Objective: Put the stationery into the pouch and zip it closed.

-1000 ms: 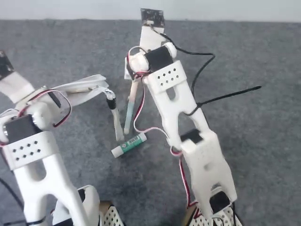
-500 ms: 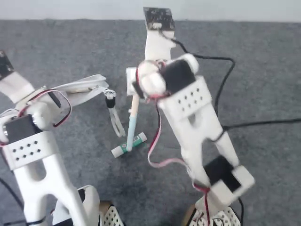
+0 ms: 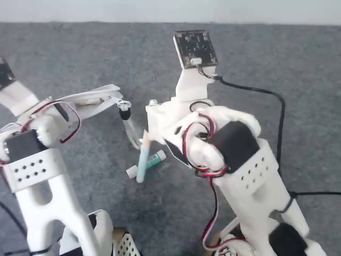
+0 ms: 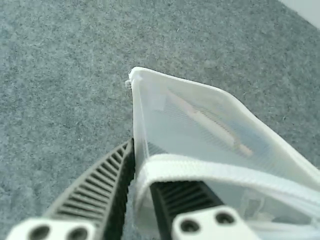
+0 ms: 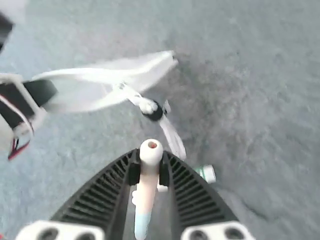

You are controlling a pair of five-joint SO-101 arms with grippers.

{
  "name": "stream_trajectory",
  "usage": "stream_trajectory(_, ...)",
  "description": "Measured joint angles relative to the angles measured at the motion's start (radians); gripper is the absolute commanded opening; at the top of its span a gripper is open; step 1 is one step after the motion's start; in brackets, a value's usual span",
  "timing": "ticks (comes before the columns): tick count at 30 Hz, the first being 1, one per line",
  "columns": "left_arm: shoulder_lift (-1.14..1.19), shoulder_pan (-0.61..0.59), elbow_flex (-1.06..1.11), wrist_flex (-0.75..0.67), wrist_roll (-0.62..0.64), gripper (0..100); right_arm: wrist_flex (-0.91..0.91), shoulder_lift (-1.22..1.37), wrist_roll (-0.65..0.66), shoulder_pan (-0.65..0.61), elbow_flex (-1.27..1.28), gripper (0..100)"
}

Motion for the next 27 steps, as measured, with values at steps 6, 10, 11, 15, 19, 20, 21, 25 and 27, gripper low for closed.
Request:
stream_trajectory(6,0.0,0.0,0.017,-0.018,0.0,1,-0.345,-0.193,-0.002,0.0,0.333,0.6)
stream_trajectory(10,0.0,0.0,0.017,-0.021,0.0,1,-0.615,-0.353,-0.002,0.002,0.58,0.6)
stream_trajectory(11,0.0,0.0,0.017,-0.021,0.0,1,-0.692,-0.393,-0.002,0.0,0.646,0.6)
stream_trajectory(15,0.0,0.0,0.017,-0.021,0.0,1,-1.034,-0.546,-0.002,-0.008,0.933,0.6)
stream_trajectory(19,0.0,0.0,0.017,-0.021,0.0,1,-1.395,-0.661,0.021,-0.051,1.183,0.6)
stream_trajectory(20,0.0,0.0,0.017,-0.021,0.0,1,-1.471,-0.68,0.049,-0.057,1.231,0.6)
stream_trajectory(21,0.0,0.0,0.017,-0.021,0.0,1,-1.55,-0.69,0.081,-0.066,1.267,0.6)
stream_trajectory(25,0.0,0.002,0.017,-0.021,0.0,1,-1.775,-0.7,0.19,-0.103,1.367,0.6)
stream_trajectory(27,0.0,0.015,0.017,-0.021,0.0,1,-1.84,-0.7,0.212,-0.106,1.384,0.6)
